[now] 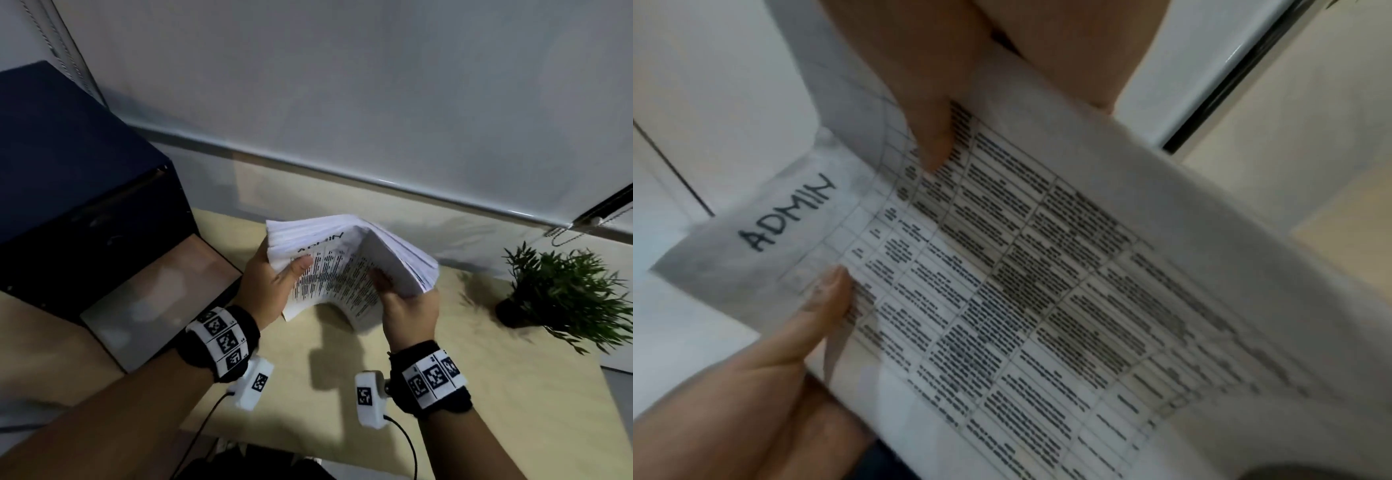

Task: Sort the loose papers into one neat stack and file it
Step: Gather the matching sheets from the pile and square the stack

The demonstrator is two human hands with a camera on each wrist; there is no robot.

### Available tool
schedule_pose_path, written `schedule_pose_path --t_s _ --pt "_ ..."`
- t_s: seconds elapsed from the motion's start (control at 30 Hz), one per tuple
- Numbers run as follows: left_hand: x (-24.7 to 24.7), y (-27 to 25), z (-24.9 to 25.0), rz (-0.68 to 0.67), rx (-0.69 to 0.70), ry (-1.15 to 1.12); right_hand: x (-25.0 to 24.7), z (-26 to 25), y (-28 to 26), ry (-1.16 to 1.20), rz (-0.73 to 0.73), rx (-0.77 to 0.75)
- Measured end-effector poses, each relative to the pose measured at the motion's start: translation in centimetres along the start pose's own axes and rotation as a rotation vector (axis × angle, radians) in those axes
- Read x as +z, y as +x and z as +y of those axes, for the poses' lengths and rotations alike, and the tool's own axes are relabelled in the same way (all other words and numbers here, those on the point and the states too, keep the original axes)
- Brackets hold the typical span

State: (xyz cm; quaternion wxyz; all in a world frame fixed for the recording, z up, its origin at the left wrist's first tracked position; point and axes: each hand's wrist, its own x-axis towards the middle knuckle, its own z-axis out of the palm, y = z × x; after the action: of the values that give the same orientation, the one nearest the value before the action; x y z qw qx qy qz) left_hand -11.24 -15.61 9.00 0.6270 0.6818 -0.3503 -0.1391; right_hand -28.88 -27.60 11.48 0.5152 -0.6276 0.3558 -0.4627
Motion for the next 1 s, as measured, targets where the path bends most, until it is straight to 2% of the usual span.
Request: schedule_pose_path --t_s 0.1,0.23,0.3,0.47,0.53,0.63,0.77,0.87,1.0 --pt "-0.2 0.3 0.3 -0.004 0.056 -0.051 -0.3 -0.9 -0.1 0.065 0.054 -0.041" --pt "0.2 1.1 3.3 0.06 0.182 -0.219 0.3 -3.3 0.6 0.086 0.089 -0.21" --pt "0.6 1.9 4.4 0.119 0.214 -0.254 0.5 -3.4 1.1 0.085 0.104 -0.227" --pt "0.9 3.3 5.4 0.191 0.229 -0.059 0.5 -3.7 1.9 0.051 0.111 -0.216" --pt "0.8 3.8 4.8 0.153 0.211 -0.12 0.3 -3.7 1.9 0.117 0.099 -0.175" --pt "0.3 4.2 3.7 -0.008 0.166 -0.331 -0.3 -2.3 1.8 0.159 0.057 -0.059" --pt "-0.1 3.9 1.9 -0.113 0.104 -0.169 -0.4 -0.1 1.8 0.171 -0.019 0.086" --pt "0.1 4.1 1.1 -0.135 -0.025 -0.191 -0.5 0.1 2.1 0.08 -0.023 0.072" --pt "-0.3 4.1 1.6 -0.116 0.015 -0.135 -0.8 -0.6 2.4 0.121 -0.021 0.025"
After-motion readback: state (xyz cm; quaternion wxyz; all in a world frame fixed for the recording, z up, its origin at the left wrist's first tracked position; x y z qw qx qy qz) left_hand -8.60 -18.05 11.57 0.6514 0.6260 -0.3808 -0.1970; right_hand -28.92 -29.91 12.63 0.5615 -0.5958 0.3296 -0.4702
